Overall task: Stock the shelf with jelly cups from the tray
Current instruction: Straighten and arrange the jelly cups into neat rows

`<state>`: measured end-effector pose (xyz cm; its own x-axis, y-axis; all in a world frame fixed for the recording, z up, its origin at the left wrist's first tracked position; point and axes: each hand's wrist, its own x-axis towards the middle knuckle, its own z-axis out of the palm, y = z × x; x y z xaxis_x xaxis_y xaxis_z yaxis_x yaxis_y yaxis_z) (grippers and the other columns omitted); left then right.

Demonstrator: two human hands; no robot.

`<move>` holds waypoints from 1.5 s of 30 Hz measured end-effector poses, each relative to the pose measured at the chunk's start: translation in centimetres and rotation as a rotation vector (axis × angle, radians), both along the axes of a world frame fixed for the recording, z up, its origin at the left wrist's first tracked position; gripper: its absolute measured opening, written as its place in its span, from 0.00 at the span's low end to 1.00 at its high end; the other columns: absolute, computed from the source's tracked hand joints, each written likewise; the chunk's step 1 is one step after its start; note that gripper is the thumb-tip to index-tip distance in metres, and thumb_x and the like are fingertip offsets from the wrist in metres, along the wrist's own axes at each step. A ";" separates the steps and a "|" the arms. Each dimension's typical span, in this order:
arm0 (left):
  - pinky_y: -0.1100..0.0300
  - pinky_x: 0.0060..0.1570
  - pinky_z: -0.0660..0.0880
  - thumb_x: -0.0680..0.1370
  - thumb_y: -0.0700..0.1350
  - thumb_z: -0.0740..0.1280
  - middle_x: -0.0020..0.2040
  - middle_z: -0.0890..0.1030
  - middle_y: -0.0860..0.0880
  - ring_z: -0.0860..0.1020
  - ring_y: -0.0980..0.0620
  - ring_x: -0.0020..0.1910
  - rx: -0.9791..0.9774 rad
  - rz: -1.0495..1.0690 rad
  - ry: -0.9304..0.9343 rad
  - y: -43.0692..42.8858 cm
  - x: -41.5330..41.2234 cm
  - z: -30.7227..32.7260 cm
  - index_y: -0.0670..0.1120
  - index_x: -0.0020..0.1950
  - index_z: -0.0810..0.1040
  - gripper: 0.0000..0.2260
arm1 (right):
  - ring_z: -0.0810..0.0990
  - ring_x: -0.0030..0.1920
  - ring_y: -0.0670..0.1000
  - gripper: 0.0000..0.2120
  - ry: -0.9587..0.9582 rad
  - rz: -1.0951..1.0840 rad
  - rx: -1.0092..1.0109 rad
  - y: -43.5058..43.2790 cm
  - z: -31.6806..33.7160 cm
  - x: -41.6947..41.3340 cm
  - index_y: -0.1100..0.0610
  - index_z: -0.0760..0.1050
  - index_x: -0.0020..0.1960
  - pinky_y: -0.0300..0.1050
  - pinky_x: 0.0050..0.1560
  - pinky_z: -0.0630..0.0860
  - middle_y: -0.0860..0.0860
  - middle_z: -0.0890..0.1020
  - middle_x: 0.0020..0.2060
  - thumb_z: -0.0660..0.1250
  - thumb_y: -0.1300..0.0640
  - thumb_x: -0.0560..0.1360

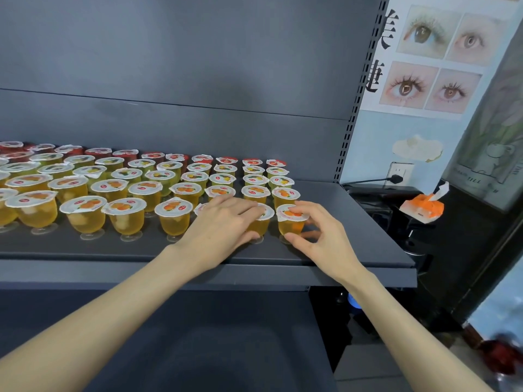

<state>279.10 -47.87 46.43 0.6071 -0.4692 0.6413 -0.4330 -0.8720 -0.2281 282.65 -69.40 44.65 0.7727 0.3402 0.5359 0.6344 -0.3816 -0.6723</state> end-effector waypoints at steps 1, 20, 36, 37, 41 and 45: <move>0.49 0.52 0.76 0.65 0.48 0.78 0.53 0.83 0.45 0.82 0.45 0.51 -0.001 0.001 -0.004 0.0 0.0 0.0 0.44 0.55 0.81 0.21 | 0.76 0.57 0.46 0.20 -0.002 -0.003 -0.001 0.0 0.0 0.0 0.53 0.75 0.61 0.33 0.49 0.78 0.45 0.73 0.62 0.72 0.63 0.71; 0.49 0.50 0.77 0.65 0.49 0.78 0.51 0.83 0.45 0.82 0.44 0.50 0.006 0.019 -0.014 -0.2 0.2 0.0 0.44 0.54 0.81 0.20 | 0.75 0.57 0.44 0.20 -0.034 -0.024 -0.017 0.1 -0.3 0.3 0.51 0.73 0.61 0.30 0.47 0.77 0.44 0.73 0.62 0.72 0.62 0.71; 0.51 0.46 0.78 0.63 0.49 0.79 0.49 0.84 0.44 0.83 0.45 0.46 0.043 0.012 -0.070 0.0 0.2 -0.2 0.43 0.52 0.82 0.21 | 0.77 0.53 0.43 0.20 -0.085 -0.057 -0.044 0.3 -0.2 -0.3 0.53 0.74 0.60 0.33 0.47 0.78 0.47 0.73 0.62 0.73 0.64 0.70; 0.51 0.46 0.78 0.63 0.49 0.79 0.49 0.84 0.44 0.83 0.45 0.46 0.038 0.014 -0.067 -0.1 0.2 -0.2 0.43 0.52 0.82 0.21 | 0.77 0.53 0.43 0.20 -0.085 -0.057 -0.044 0.3 -0.1 -0.3 0.53 0.74 0.60 0.33 0.46 0.78 0.47 0.73 0.62 0.73 0.64 0.70; 0.51 0.46 0.78 0.63 0.49 0.80 0.49 0.84 0.45 0.83 0.45 0.47 0.032 0.015 -0.053 -0.2 0.0 -0.1 0.44 0.52 0.82 0.21 | 0.77 0.53 0.42 0.20 -0.092 -0.055 -0.051 0.3 0.0 -0.3 0.53 0.75 0.60 0.33 0.45 0.78 0.47 0.74 0.61 0.73 0.63 0.70; 0.51 0.47 0.78 0.63 0.49 0.79 0.50 0.84 0.45 0.83 0.45 0.48 0.022 0.012 -0.032 -0.1 0.0 -0.1 0.44 0.53 0.82 0.21 | 0.77 0.52 0.42 0.20 -0.095 -0.061 -0.050 0.2 -0.2 -0.1 0.55 0.75 0.60 0.32 0.44 0.78 0.47 0.73 0.61 0.74 0.63 0.70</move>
<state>279.13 -48.00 46.37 0.5923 -0.4761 0.6500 -0.4145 -0.8719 -0.2609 282.55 -69.18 44.43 0.7389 0.3224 0.5916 0.6693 -0.4526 -0.5893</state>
